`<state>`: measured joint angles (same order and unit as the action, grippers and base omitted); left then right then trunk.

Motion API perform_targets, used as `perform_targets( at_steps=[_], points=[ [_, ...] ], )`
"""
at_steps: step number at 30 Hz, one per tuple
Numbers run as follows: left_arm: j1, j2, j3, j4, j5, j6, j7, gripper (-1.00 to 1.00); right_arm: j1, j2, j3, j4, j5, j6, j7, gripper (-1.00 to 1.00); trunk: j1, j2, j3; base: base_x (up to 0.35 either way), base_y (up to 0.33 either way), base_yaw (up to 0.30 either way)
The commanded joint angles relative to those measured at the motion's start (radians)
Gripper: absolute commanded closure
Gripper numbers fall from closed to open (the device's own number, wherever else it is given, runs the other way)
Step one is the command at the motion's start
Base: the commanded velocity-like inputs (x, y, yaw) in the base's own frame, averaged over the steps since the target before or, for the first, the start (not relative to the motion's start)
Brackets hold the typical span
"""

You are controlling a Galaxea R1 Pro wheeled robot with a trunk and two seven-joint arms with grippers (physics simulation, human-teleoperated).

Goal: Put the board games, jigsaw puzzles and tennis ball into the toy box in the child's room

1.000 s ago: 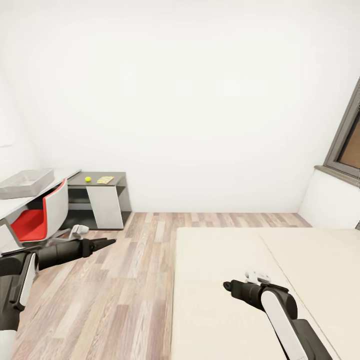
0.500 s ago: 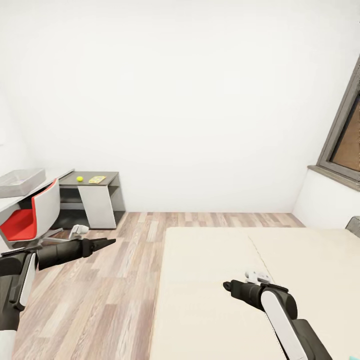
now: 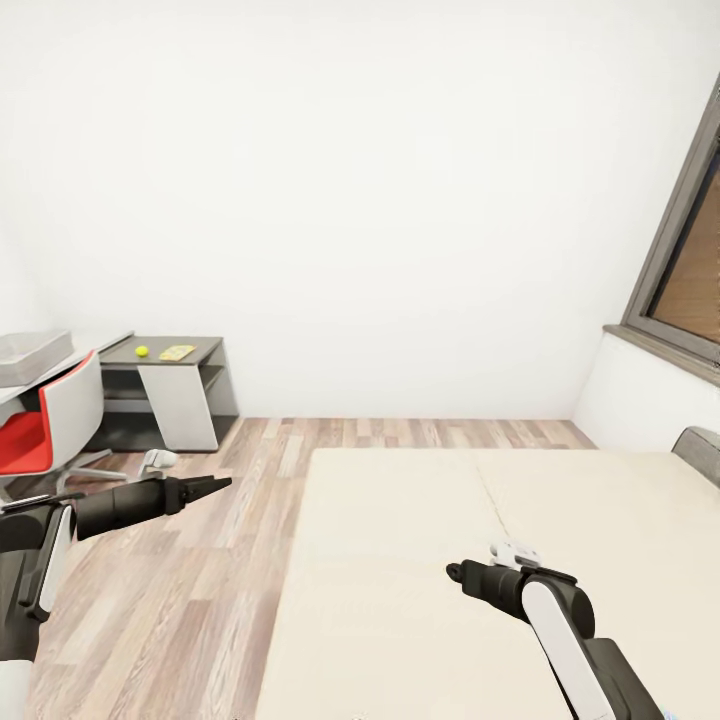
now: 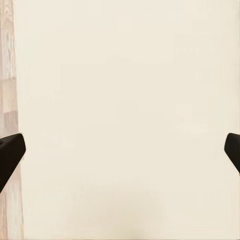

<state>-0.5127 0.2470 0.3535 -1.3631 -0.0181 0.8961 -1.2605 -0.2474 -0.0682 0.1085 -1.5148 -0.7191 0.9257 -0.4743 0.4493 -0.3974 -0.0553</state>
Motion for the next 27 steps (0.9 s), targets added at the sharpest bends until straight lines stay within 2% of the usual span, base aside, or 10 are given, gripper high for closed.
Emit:
perform_targets(
  at_steps=[1, 16, 27],
  points=[
    [-0.001, 0.0, 0.001, -0.001, -0.002, 0.01, -0.005, -1.0, -0.001, -0.001, 0.002, -0.001, -0.01, 0.001, -0.01, -1.0, 0.001, -0.003, -0.004, 0.0, -0.294, 0.0],
    [-0.001, 0.0, 0.001, -0.001, -0.002, 0.01, -0.005, -1.0, -0.001, -0.001, 0.002, -0.001, -0.01, 0.001, -0.01, -1.0, 0.001, -0.003, -0.028, 0.0, -0.294, 0.0],
    [-0.001, 0.0, 0.001, -0.001, -0.002, 0.01, -0.005, -1.0, -0.001, -0.002, 0.002, -0.001, -0.01, 0.001, -0.01, -1.0, 0.001, -0.003, -0.032, 0.0, -0.294, 0.0]
  ],
)
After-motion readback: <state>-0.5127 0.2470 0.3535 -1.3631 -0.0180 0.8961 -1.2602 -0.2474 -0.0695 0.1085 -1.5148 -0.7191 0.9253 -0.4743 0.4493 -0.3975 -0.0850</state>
